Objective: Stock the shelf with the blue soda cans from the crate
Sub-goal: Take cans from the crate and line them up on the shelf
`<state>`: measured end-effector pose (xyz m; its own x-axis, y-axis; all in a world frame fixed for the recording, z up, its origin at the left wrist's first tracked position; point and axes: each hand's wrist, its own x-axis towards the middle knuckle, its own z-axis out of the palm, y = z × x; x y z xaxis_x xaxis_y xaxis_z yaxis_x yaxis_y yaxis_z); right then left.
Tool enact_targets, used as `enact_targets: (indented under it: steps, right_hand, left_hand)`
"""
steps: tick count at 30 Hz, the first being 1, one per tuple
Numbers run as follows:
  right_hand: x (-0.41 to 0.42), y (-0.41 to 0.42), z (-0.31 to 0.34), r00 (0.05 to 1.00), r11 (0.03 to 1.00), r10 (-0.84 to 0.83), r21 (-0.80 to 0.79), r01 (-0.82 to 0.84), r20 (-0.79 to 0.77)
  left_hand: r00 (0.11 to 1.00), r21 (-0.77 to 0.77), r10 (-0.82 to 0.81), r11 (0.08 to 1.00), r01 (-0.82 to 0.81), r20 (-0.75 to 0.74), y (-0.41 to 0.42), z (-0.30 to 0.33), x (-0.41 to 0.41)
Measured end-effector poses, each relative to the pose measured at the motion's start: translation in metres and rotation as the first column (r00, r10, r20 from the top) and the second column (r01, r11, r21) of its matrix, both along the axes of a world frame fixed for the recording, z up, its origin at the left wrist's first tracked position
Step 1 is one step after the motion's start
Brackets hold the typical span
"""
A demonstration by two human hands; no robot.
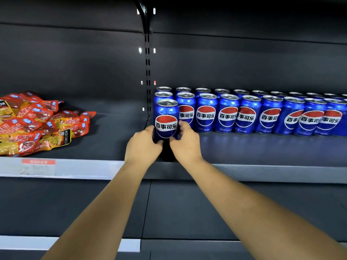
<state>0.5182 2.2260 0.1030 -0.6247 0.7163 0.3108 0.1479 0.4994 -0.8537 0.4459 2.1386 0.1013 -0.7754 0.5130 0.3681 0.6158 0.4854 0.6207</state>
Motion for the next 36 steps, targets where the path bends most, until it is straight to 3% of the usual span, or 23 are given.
enact_targets:
  steps: [10,20,36]
  right_hand:
    - [0.0000,-0.0028,0.0077,0.985,0.995,0.097,0.019,-0.101,0.144]
    - [0.0017,0.0006,0.0059,0.997,0.982,0.075,-0.175,-0.068,0.032]
    - [0.0018,0.0002,0.0066,0.995,0.990,0.084,-0.114,-0.077,0.054]
  left_hand:
    - [0.997,0.035,0.005,0.999,-0.007,0.072,-0.0010,-0.0003,-0.0047]
    - [0.995,0.038,-0.022,0.999,0.018,0.101,-0.0021,0.0008,-0.0039]
    - [0.991,0.075,-0.031,0.997,0.022,0.127,-0.0024,0.0014,-0.0061]
